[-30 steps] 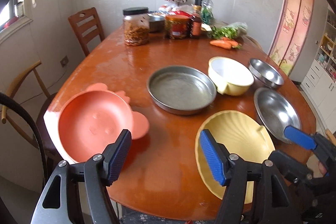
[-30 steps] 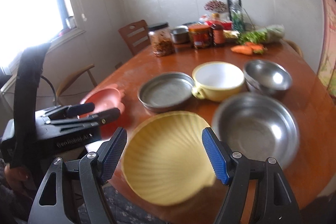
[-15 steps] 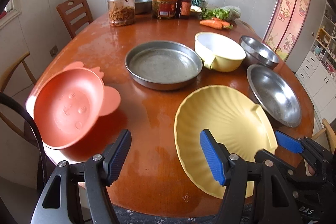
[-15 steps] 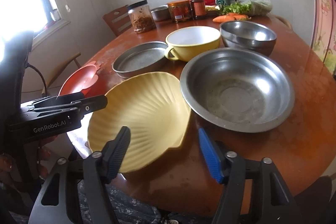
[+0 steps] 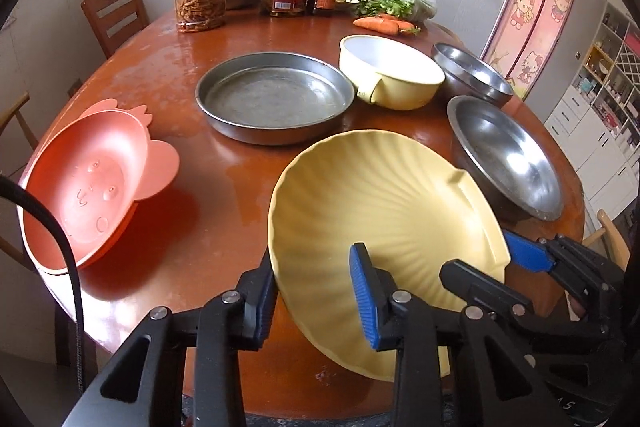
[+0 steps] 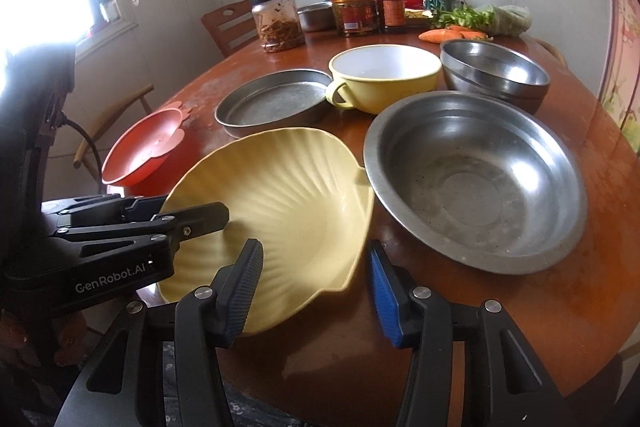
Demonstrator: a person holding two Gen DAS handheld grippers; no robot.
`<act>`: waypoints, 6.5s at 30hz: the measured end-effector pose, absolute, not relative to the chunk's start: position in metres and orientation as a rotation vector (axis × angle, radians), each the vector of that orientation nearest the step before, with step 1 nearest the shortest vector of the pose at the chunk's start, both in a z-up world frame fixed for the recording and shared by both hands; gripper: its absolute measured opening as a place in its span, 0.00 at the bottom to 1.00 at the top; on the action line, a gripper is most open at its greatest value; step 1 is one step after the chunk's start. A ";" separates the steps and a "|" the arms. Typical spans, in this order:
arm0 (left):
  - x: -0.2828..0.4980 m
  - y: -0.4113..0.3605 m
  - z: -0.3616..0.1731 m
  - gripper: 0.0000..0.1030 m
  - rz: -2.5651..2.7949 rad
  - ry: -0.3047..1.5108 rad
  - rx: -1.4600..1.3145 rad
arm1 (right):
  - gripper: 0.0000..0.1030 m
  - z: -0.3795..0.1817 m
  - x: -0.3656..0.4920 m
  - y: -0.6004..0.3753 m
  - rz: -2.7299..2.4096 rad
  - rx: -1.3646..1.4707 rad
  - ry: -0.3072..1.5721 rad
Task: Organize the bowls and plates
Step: 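Grasp the rim of the yellow shell-shaped plate with the left tool, then lift the yellow plate with the left tool and carry it over the orange bowl, then lower the yellow plate into the orange bowl and open the left tool, then grasp the rim of the flat steel pan with the left tool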
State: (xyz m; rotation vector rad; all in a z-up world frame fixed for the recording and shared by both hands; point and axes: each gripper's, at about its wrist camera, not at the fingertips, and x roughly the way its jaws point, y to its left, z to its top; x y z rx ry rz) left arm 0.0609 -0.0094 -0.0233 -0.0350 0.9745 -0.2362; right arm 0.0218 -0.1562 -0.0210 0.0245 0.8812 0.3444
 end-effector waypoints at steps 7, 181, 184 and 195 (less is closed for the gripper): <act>0.050 0.011 -0.006 0.34 -0.188 0.928 -0.033 | 0.53 -0.013 0.024 -0.139 0.384 0.003 0.866; 0.044 0.026 0.005 0.51 -0.055 0.911 -0.045 | 0.65 0.005 0.010 -0.129 0.528 -0.134 0.882; 0.045 0.024 -0.001 0.55 -0.058 0.923 -0.046 | 0.65 -0.003 0.016 -0.135 0.510 -0.076 0.909; 0.051 0.022 -0.015 0.59 -0.084 0.945 -0.045 | 0.61 -0.021 0.035 -0.127 0.472 -0.050 0.907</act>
